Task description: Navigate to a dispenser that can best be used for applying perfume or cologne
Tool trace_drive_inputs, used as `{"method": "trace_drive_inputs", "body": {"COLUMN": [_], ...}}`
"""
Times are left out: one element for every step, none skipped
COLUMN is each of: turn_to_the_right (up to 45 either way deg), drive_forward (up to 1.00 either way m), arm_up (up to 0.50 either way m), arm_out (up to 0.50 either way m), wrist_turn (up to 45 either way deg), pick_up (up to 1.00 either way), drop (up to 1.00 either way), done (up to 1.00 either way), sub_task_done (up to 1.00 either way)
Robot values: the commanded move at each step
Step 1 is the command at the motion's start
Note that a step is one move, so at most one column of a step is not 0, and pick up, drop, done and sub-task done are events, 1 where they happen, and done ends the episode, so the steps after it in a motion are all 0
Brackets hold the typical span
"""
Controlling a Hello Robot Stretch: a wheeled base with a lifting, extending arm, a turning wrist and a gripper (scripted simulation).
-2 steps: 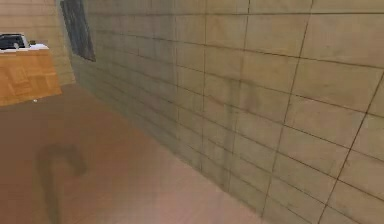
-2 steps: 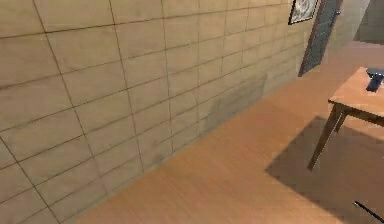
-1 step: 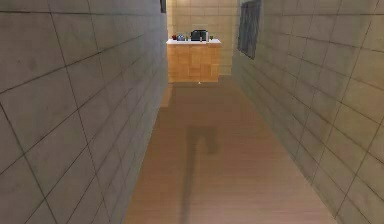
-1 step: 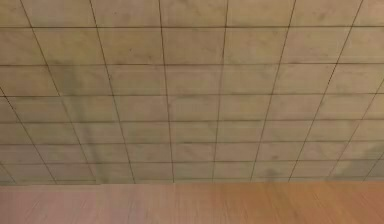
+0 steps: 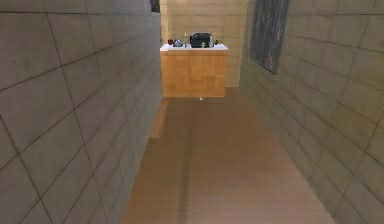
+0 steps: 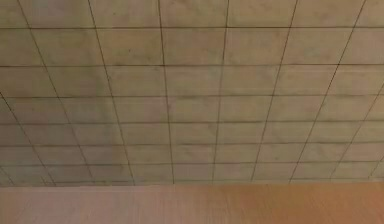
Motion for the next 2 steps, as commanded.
{"method": "trace_drive_inputs", "body": {"turn_to_the_right": [0.0, 0.0], "drive_forward": [1.0, 1.0], "arm_up": [0.0, 0.0], "arm_out": [0.0, 0.0], "wrist_turn": [0.0, 0.0], "pick_up": [0.0, 0.0], "drop": [0.0, 0.0], "done": [0.0, 0.0], "sub_task_done": [0.0, 0.0]}}
